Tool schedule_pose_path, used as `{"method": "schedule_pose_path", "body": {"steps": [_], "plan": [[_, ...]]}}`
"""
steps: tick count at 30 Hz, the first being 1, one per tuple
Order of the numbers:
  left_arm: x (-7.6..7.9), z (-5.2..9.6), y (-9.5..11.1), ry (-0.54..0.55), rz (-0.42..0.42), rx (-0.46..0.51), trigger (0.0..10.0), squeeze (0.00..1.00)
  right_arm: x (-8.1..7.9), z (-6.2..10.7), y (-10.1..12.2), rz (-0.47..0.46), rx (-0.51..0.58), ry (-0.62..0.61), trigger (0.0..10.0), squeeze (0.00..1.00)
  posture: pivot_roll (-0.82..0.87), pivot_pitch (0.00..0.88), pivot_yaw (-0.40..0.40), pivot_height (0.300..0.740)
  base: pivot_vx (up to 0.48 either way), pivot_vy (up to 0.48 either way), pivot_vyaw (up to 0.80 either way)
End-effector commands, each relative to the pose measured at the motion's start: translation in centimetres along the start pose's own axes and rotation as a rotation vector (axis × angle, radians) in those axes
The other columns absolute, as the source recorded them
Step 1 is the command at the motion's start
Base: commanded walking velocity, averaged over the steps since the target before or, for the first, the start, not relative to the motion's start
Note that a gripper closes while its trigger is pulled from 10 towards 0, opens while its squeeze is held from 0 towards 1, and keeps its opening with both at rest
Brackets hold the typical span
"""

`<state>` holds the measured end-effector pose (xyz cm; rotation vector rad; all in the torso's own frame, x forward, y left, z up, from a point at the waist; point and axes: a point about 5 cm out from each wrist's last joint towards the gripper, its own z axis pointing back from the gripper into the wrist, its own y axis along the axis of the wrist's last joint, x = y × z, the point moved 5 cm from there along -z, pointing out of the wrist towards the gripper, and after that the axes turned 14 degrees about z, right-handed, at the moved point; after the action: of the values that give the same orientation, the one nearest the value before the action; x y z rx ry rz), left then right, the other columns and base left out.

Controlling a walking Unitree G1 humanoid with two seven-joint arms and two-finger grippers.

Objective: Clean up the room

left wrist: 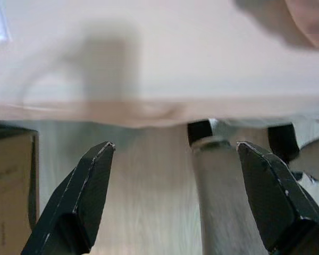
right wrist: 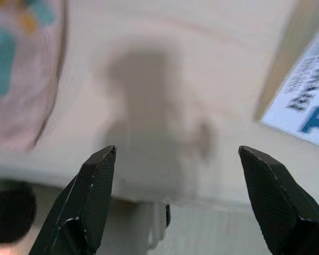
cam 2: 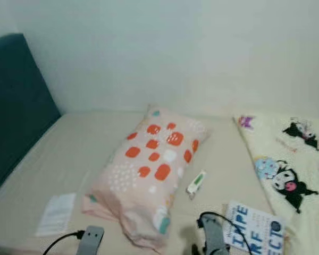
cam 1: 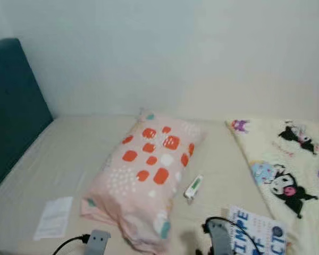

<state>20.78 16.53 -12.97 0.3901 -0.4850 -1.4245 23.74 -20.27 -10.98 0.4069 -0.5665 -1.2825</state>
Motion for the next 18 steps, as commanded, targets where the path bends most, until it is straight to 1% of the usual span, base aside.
{"method": "schedule_pose_path", "body": {"steps": [1, 2, 3, 4, 5, 6, 7, 8, 9, 10, 11, 13, 16, 18], "plan": [[-0.3, 0.2, -1.1, 0.007, 0.007, -0.026, 10.0, 0.0, 0.9, 0.0, 0.7, -0.068, 0.029, -0.036, 10.0, 0.0, -0.08, 0.0, -0.001, 0.712, 0.0, 0.0, 0.0], [-0.5, 0.2, -1.1, 0.007, 0.008, -0.026, 10.0, 0.0, 2.9, 0.0, 2.9, -0.186, 0.103, -0.086, 10.0, 0.0, -0.08, 0.0, 0.008, 0.712, 0.0, 0.0, 0.0], [-0.5, 0.2, -1.1, 0.007, 0.008, -0.026, 10.0, 0.0, 2.9, 0.0, 2.9, -0.186, 0.103, -0.086, 10.0, 0.0, -0.08, 0.0, 0.008, 0.712, 0.0, 0.0, 0.0], [-0.6, 0.2, -1.1, 0.009, 0.009, -0.026, 10.0, 0.0, 5.1, 0.3, 5.1, -0.302, 0.182, -0.132, 10.0, 0.0, -0.08, 0.0, 0.013, 0.712, 0.0, 0.0, 0.0], [-0.8, 0.2, -1.1, 0.011, 0.011, -0.025, 10.0, 0.0, 7.0, 0.7, 7.0, -0.398, 0.248, -0.168, 10.0, 0.0, -0.08, 0.0, 0.017, 0.712, 0.0, 0.0, 0.0], [-0.8, 0.2, -1.1, 0.011, 0.011, -0.025, 10.0, 0.0, 7.0, 0.7, 7.0, -0.398, 0.248, -0.168, 10.0, 0.0, -0.08, 0.0, 0.017, 0.712, 0.0, 0.0, 0.0], [-1.0, 0.2, -1.1, 0.012, 0.013, -0.024, 10.0, 0.0, 8.1, 1.0, 8.0, -0.452, 0.285, -0.186, 10.0, 0.0, -0.08, 0.0, 0.017, 0.712, 0.0, 0.0, 0.0], [-1.0, 0.2, -1.1, 0.012, 0.013, -0.024, 10.0, 0.0, 8.1, 1.0, 8.0, -0.452, 0.285, -0.186, 10.0, 0.0, -0.08, 0.0, 0.017, 0.712, 0.0, 0.0, 0.0], [-1.1, 0.3, -1.1, 0.015, 0.014, -0.022, 10.0, 0.0, 9.0, 1.2, 8.8, -0.489, 0.311, -0.199, 10.0, 0.0, -0.07, 0.0, 0.021, 0.708, 0.0, 0.0, 0.0], [-1.1, 0.3, -1.1, 0.015, 0.014, -0.022, 10.0, 0.0, 9.0, 1.2, 8.8, -0.489, 0.311, -0.199, 10.0, 0.0, -0.07, 0.0, 0.021, 0.708, 0.0, 0.0, 0.0], [-1.5, 0.3, -1.0, 0.021, 0.019, -0.019, 10.0, 0.0, 10.1, 1.6, 9.7, -0.536, 0.35, -0.218, 10.0, 0.0, -0.06, 0.0, 0.023, 0.703, 0.0, 0.0, 0.0], [-2.1, 0.4, -0.9, 0.035, 0.026, -0.013, 10.0, 0.0, 11.6, 2.2, 11.0, -0.612, 0.409, -0.236, 10.0, 0.0, -0.05, 0.009, 0.03, 0.693, 0.0, 0.0, 0.0], [-2.4, 0.4, -0.9, 0.041, 0.03, -0.011, 10.0, 0.0, 11.9, 2.3, 11.3, -0.632, 0.424, -0.239, 10.0, 0.0, -0.05, 0.016, 0.03, 0.688, 0.0, 0.0, 0.0], [-2.9, 0.5, -0.9, 0.05, 0.035, -0.006, 10.0, 0.0, 12.0, 2.4, 11.6, -0.667, 0.446, -0.226, 10.0, 0.0, -0.04, 0.028, 0.033, 0.678, 0.0, 0.0, 0.0]]}}
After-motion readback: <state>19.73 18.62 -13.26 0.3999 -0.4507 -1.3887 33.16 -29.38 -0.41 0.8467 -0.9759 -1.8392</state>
